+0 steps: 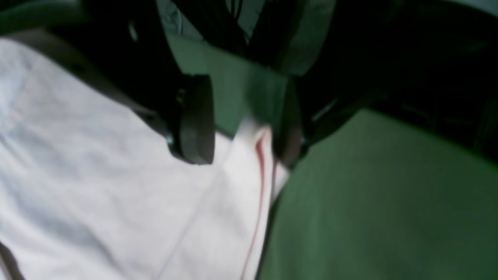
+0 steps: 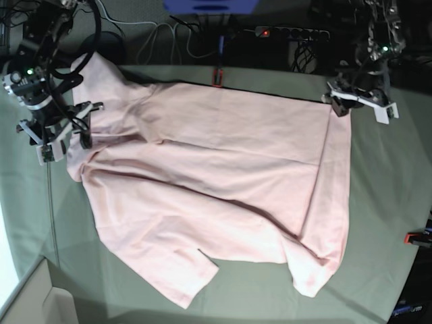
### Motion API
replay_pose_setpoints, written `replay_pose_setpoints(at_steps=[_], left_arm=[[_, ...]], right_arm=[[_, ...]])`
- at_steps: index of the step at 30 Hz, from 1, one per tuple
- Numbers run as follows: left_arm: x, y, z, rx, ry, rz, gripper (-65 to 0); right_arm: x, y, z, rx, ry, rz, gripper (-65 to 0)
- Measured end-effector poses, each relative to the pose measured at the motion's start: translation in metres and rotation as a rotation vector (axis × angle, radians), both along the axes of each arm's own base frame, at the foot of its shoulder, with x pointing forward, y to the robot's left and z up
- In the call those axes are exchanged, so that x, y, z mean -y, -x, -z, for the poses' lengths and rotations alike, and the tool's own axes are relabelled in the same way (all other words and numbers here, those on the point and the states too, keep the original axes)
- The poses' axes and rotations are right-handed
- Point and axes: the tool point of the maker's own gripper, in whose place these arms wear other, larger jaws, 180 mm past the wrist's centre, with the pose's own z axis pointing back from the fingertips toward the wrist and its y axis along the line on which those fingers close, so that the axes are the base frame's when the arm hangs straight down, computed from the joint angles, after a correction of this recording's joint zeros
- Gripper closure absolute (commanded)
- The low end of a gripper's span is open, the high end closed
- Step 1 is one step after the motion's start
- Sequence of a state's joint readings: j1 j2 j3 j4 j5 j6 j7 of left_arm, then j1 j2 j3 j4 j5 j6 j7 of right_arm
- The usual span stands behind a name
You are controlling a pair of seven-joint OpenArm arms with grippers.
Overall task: Layout the t-shirt on the table in an organized manner, then fold the t-shirt properly
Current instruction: 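Grasp the shirt corner with the left gripper and pull it taut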
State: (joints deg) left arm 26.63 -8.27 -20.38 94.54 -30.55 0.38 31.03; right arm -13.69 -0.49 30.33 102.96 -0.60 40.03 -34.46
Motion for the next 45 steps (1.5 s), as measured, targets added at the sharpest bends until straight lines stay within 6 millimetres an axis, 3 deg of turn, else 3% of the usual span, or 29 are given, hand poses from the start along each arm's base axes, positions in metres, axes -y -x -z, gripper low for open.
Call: replay_pose_setpoints(at_steps=[3, 12, 18, 23, 27, 31, 34, 41, 45], left_arm=[[0.000, -0.003, -0.002, 0.012, 0.002, -0.001, -24.3], [0.000, 0.003, 0.005, -0.012, 0.003, -0.002, 0.0], [-0.001, 0.003, 0.008, -0.019, 0.009, -0.009, -0.1], [-0.006, -0.015, -0.027, 0.076, -0.010, -0.012, -0.1], [-0.040, -0.026, -0.068, 0.186, -0.091, -0.074, -0.1], [-0.070, -0.018, -0.078, 0.197, -0.133, -0.145, -0.1], [-0.083, -0.012, -0.068, 0.172, -0.137, -0.178, -0.1], [-0.099, 0.022, -0.006, 0.008, -0.081, -0.266, -0.1], [-0.114, 0.029, -0.001, 0.001, -0.080, -0.321, -0.1]], right_arm=[[0.000, 0.000, 0.000, -0.001, 0.001, 0.001, -36.3], [0.000, 0.000, 0.000, 0.000, 0.000, 0.001, -36.3], [0.000, 0.000, 0.000, -0.001, 0.001, 0.001, -36.3], [0.000, 0.000, 0.000, -0.001, 0.001, 0.001, -36.3], [0.000, 0.000, 0.000, -0.002, 0.001, 0.001, -36.3], [0.000, 0.000, 0.000, 0.000, 0.000, 0.001, -36.3], [0.001, 0.000, 0.000, -0.001, 0.001, 0.002, -36.4], [0.008, 0.008, 0.003, -0.013, 0.004, 0.026, -36.5], [0.027, 0.020, 0.014, -0.036, -0.017, 0.105, -36.5]])
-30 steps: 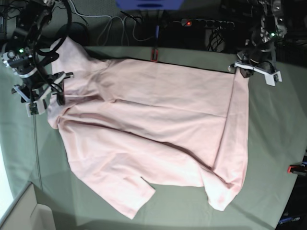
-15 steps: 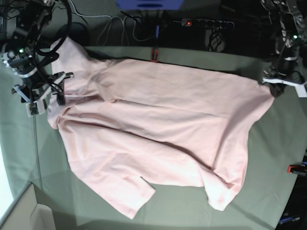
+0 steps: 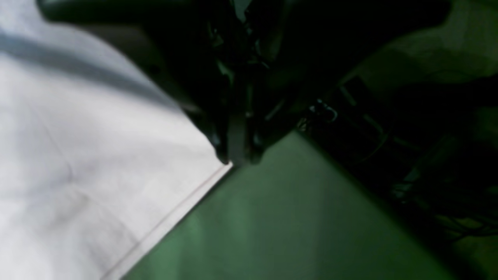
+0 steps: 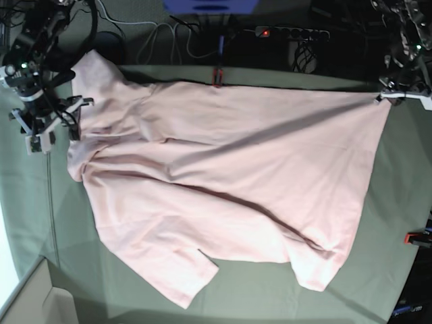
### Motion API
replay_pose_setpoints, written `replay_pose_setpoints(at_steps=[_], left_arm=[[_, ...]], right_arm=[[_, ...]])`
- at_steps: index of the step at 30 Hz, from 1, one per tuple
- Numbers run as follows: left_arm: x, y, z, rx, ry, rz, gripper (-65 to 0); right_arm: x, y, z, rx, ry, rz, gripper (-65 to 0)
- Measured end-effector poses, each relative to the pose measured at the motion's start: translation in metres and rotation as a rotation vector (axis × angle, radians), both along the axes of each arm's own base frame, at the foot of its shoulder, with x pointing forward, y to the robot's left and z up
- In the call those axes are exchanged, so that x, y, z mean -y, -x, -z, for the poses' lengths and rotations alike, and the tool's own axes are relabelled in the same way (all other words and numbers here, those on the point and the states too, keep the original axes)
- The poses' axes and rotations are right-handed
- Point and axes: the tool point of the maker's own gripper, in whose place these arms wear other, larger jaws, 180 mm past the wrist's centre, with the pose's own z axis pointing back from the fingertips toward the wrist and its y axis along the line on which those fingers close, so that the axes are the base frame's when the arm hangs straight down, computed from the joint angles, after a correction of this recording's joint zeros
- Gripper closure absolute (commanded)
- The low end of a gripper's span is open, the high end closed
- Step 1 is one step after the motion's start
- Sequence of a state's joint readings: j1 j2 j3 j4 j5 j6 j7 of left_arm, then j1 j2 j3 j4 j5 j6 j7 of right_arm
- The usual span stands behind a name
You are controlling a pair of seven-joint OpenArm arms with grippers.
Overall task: Layout the t-shirt on the table in an organized manner, then fold the t-shirt properly
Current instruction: 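Grasp the shirt corner with the left gripper and pull it taut, then hold the shirt corners with both grippers, keeping it stretched flat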
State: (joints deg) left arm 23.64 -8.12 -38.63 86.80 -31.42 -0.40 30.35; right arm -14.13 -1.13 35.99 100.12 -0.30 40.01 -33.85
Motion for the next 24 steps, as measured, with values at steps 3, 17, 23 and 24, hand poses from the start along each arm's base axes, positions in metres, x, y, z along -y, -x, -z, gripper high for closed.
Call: replay_pose_setpoints(at_steps=[3, 17, 23, 24], left_arm=[[-0.003, 0.004, 0.002, -0.012, -0.002, -0.005, -0.1], [-0.001, -0.002, 0.001, -0.002, 0.003, -0.008, -0.1], [-0.001, -0.001, 0.002, -0.003, 0.004, -0.008, -0.1], [-0.001, -0.001, 0.002, -0.004, 0.003, -0.008, -0.1]], right_arm=[[0.002, 0.015, 0.032, -0.079, -0.053, 0.025, -36.5], [0.009, 0.003, 0.066, -0.140, -0.134, 0.061, -36.5], [0.002, 0.008, 0.078, -0.166, -0.168, 0.066, -29.6], [0.001, 0.009, 0.080, -0.160, -0.180, 0.070, -25.2]])
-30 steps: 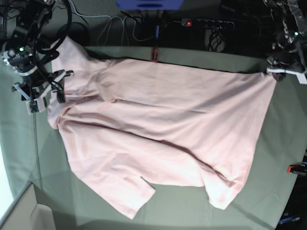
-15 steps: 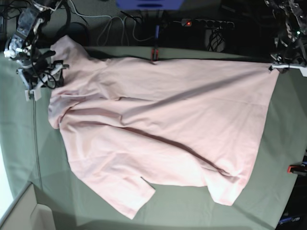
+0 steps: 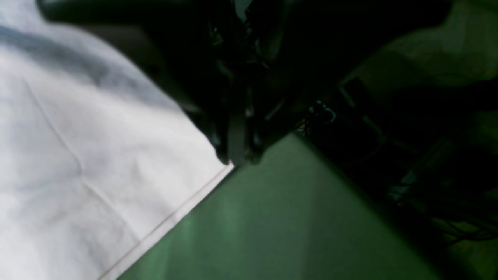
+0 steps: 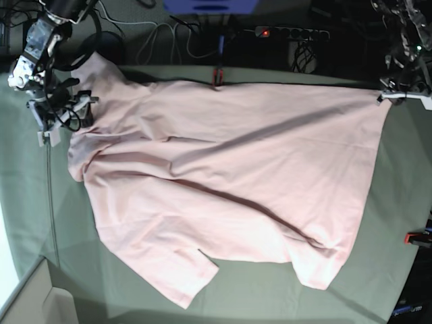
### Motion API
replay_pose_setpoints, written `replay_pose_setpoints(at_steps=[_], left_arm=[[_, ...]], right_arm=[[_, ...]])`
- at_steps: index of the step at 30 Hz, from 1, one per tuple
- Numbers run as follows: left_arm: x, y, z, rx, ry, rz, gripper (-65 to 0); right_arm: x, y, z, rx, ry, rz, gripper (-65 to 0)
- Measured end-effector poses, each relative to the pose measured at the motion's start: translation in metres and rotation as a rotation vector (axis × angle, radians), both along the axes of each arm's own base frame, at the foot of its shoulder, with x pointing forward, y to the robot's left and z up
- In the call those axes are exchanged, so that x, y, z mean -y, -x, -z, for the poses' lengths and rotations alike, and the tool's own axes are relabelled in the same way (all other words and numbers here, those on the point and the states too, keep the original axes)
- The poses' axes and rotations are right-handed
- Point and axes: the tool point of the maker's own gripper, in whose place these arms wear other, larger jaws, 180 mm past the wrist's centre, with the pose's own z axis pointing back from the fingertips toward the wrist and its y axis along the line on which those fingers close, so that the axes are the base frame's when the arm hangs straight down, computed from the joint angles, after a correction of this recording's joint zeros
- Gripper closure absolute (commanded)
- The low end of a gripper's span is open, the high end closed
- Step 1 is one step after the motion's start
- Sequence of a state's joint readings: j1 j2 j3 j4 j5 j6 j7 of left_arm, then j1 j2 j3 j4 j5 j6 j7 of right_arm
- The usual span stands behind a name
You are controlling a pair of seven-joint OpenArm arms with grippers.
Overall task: Layout the t-shirt on the table in an organized manner, then fold the t-shirt properly
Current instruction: 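Hold the shirt corners with both grippers, keeping it stretched flat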
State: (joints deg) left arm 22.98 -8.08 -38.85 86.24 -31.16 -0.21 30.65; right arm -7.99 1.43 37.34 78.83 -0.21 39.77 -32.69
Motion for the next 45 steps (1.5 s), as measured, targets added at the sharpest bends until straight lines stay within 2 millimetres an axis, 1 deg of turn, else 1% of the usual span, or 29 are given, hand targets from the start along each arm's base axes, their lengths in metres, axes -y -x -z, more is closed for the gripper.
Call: replay_pose_setpoints(at_steps=[2, 4, 5, 7, 9, 11, 13, 15, 17, 20, 23, 25, 27, 29, 32, 34, 38, 40, 42, 43, 45], left_arm=[[0.000, 0.000, 0.000, 0.000, 0.001, -0.001, -0.1], [0.000, 0.000, 0.000, 0.001, 0.000, -0.001, -0.1], [0.000, -0.001, -0.001, 0.004, -0.001, 0.001, -0.1], [0.001, -0.004, -0.006, 0.015, -0.006, 0.005, -0.1], [0.002, -0.007, -0.011, 0.026, -0.011, 0.012, -0.1], [0.003, -0.011, -0.019, 0.045, -0.023, 0.022, -0.1], [0.003, -0.016, -0.029, 0.069, -0.040, 0.033, -0.1], [0.004, -0.020, -0.035, 0.085, -0.047, 0.040, -0.1], [0.004, -0.020, -0.039, 0.090, -0.057, 0.047, -0.1], [0.005, -0.015, -0.042, 0.087, -0.063, 0.056, -0.1], [0.005, -0.008, -0.041, 0.071, -0.068, 0.058, -0.1], [0.006, -0.007, -0.046, 0.076, -0.078, 0.065, -0.1], [0.008, -0.006, -0.051, 0.082, -0.084, 0.078, -0.1], [0.009, -0.003, -0.055, 0.081, -0.093, 0.085, -0.1], [0.009, 0.001, -0.053, 0.072, -0.092, 0.085, -0.1], [0.008, 0.002, -0.050, 0.064, -0.091, 0.082, -0.1], [0.004, 0.014, -0.029, 0.017, -0.062, 0.054, -0.1], [0.003, 0.020, -0.021, -0.001, -0.050, 0.043, -0.1], [0.003, 0.021, -0.014, -0.013, -0.038, 0.034, -0.1], [0.003, 0.020, -0.011, -0.020, -0.029, 0.028, -0.1], [0.003, 0.016, -0.009, -0.015, -0.021, 0.023, -0.1]], right_arm=[[0.000, 0.001, 0.002, -0.004, -0.005, 0.005, -15.6], [0.002, 0.004, 0.003, -0.011, -0.006, 0.009, -2.3], [0.002, 0.005, 0.003, -0.013, -0.004, 0.010, 0.0], [0.003, 0.012, 0.003, -0.020, 0.002, 0.008, 0.0], [0.006, 0.022, -0.002, -0.042, 0.039, -0.004, 0.0], [0.009, 0.030, -0.012, -0.035, 0.077, -0.007, 0.0], [0.011, 0.033, -0.032, 0.002, 0.120, 0.002, 0.0], [0.013, 0.029, -0.056, 0.072, 0.153, 0.017, 0.0], [0.020, 0.030, -0.078, 0.126, 0.189, 0.060, 0.0], [0.036, 0.046, -0.097, 0.138, 0.243, 0.132, 0.0], [0.060, 0.070, -0.106, 0.114, 0.298, 0.218, 0.0], [0.072, 0.080, -0.113, 0.117, 0.324, 0.270, 0.0], [0.080, 0.089, -0.115, 0.115, 0.333, 0.313, 0.0], [0.086, 0.098, -0.115, 0.102, 0.341, 0.339, 0.0], [0.084, 0.107, -0.110, 0.076, 0.337, 0.333, 0.0], [0.080, 0.108, -0.104, 0.057, 0.326, 0.316, 0.0], [0.073, 0.097, -0.103, 0.075, 0.313, 0.291, 0.0], [0.065, 0.090, -0.101, 0.079, 0.301, 0.266, 0.0], [0.056, 0.079, -0.100, 0.091, 0.289, 0.228, 0.0], [0.052, 0.070, -0.100, 0.094, 0.287, 0.193, 0.0], [0.047, 0.049, -0.107, 0.131, 0.293, 0.140, 0.0]])
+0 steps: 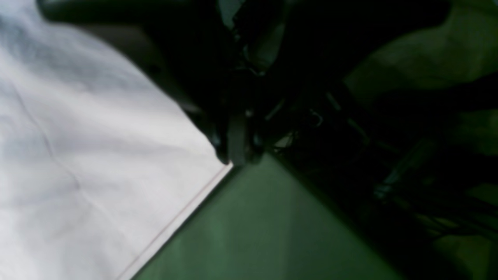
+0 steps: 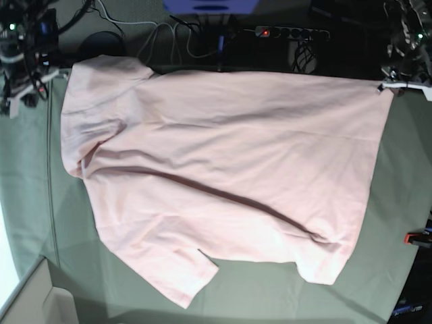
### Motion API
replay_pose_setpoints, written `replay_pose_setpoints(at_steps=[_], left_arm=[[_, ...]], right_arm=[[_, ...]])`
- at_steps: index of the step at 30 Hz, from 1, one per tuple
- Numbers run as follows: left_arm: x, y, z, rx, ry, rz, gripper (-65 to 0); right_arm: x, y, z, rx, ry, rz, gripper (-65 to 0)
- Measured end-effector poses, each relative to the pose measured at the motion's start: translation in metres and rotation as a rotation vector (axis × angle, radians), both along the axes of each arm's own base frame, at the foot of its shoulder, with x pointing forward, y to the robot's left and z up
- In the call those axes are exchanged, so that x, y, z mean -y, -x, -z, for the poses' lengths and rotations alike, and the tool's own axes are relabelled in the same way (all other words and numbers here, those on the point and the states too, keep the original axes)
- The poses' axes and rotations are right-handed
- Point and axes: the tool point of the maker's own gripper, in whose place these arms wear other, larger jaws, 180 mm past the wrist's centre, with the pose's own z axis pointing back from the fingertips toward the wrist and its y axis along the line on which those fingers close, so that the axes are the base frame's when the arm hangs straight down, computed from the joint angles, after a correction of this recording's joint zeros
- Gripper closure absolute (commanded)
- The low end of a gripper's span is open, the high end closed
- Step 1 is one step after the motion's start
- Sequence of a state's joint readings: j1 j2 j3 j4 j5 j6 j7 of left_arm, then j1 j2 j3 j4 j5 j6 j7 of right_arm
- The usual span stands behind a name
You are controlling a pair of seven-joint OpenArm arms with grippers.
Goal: Layout the t-shirt on the table in an organized manner, then fold the t-shirt properly
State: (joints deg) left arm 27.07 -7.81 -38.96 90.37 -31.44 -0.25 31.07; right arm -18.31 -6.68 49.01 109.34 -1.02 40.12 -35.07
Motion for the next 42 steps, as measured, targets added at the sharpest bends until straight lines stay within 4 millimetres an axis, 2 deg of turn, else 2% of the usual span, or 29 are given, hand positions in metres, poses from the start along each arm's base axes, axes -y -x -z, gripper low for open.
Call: replay_pose_setpoints(at_steps=[2, 4, 7, 9, 11, 14, 17, 21, 25, 29, 33, 34, 36, 40, 41, 42], left_arm=[[-0.003, 0.000, 0.000, 0.003, 0.000, -0.008, -0.1], [-0.015, 0.008, 0.000, 0.003, -0.002, -0.050, -0.2], [-0.033, 0.018, -0.001, -0.006, -0.024, -0.107, -0.2], [-0.037, 0.015, -0.004, 0.003, -0.032, -0.113, -0.4], [-0.034, 0.009, -0.005, 0.021, -0.022, -0.109, -2.6], [-0.044, 0.012, -0.010, 0.032, -0.035, -0.145, -5.1], [-0.055, 0.013, -0.017, 0.054, -0.057, -0.176, -5.2], [-0.048, 0.016, -0.013, 0.058, -0.027, -0.194, -5.2], [-0.054, 0.020, -0.016, 0.050, -0.046, -0.201, -5.2], [-0.053, 0.019, -0.015, 0.053, -0.040, -0.201, -5.2], [-0.054, 0.021, -0.015, 0.051, -0.041, -0.204, -5.2], [-0.056, 0.023, -0.016, 0.053, -0.044, -0.212, -5.2], [-0.062, 0.027, -0.019, 0.056, -0.054, -0.230, -5.2], [-0.064, 0.029, -0.020, 0.055, -0.059, -0.237, -5.2], [-0.064, 0.028, -0.020, 0.058, -0.059, -0.237, -5.2], [-0.065, 0.027, -0.021, 0.059, -0.061, -0.236, -5.2]], right_arm=[[-0.007, -0.021, -0.007, 0.029, -0.002, -0.042, -3.8], [-0.009, -0.037, -0.008, -0.005, 0.010, -0.083, -9.9], [-0.009, -0.067, -0.021, -0.017, 0.045, -0.131, -19.3], [-0.021, -0.097, -0.034, 0.028, 0.045, -0.184, -25.1], [-0.035, -0.127, -0.034, 0.032, 0.018, -0.248, -29.7], [-0.045, -0.163, -0.020, -0.005, -0.030, -0.307, -34.6], [-0.050, -0.187, 0.009, -0.072, -0.107, -0.334, -36.5], [-0.059, -0.218, 0.035, -0.085, -0.245, -0.337, -36.8], [-0.058, -0.242, 0.049, -0.089, -0.340, -0.322, -36.8], [-0.073, -0.259, 0.055, -0.052, -0.426, -0.323, -36.8], [-0.083, -0.263, 0.061, -0.018, -0.472, -0.318, -36.0], [-0.084, -0.263, 0.063, -0.014, -0.481, -0.316, -34.3], [-0.087, -0.260, 0.069, -0.006, -0.497, -0.311, -26.2], [-0.089, -0.258, 0.073, -0.002, -0.510, -0.306, -3.3], [-0.091, -0.258, 0.073, -0.001, -0.511, -0.307, 0.0], [-0.092, -0.260, 0.072, 0.002, -0.514, -0.309, 0.0]])
